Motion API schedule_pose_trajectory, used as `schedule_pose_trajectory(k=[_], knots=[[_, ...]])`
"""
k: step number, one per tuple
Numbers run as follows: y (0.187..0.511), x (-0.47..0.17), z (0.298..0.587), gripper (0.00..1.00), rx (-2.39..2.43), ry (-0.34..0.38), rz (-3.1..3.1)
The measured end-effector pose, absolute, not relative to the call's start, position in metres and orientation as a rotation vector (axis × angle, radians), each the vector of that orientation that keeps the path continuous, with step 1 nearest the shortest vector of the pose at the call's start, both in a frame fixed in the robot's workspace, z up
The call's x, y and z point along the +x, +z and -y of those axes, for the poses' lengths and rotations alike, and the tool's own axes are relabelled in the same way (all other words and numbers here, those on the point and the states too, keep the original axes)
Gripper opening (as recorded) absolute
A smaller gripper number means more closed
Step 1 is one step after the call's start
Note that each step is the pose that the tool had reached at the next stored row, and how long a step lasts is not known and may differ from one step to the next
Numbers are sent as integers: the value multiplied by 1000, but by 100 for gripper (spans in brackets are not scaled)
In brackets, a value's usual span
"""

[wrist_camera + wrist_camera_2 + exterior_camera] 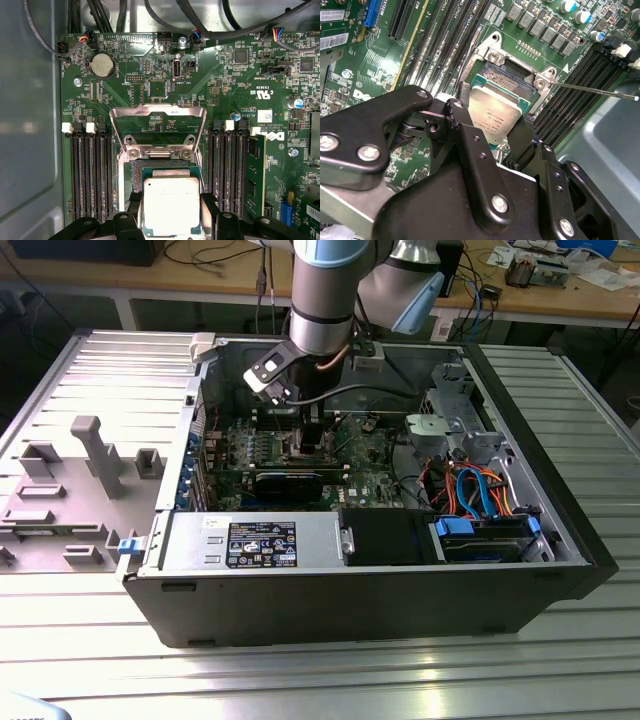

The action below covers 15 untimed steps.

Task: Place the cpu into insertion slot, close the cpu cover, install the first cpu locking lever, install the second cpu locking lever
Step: 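Place the cpu into insertion slot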

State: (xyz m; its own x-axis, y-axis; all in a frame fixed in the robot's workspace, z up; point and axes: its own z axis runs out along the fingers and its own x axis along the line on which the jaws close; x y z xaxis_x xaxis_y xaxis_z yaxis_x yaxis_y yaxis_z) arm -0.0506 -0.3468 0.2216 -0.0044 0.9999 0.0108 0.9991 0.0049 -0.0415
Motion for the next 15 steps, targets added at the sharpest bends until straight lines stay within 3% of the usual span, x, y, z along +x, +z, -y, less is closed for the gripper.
schedule_pose_trajectory(k=[15], knots=[[218, -52, 346, 55, -2190, 34, 2200]])
